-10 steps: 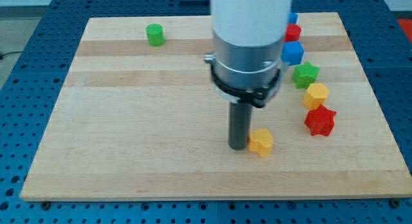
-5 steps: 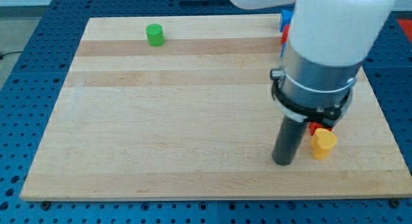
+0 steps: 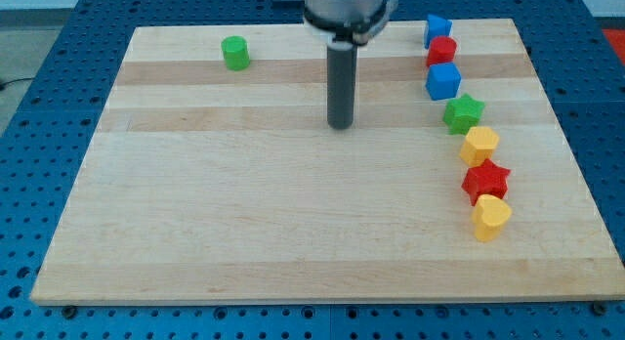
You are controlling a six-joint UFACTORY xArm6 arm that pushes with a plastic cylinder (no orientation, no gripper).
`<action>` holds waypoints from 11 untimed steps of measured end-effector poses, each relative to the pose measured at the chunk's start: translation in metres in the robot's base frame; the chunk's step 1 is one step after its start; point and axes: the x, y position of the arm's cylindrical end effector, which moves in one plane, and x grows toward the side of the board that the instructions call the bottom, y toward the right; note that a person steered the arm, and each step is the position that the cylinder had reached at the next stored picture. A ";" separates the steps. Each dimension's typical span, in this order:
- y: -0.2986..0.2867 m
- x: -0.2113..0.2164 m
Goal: Slightly move the blue cube to the right
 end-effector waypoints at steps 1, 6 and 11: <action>0.040 -0.012; 0.099 -0.050; 0.113 -0.050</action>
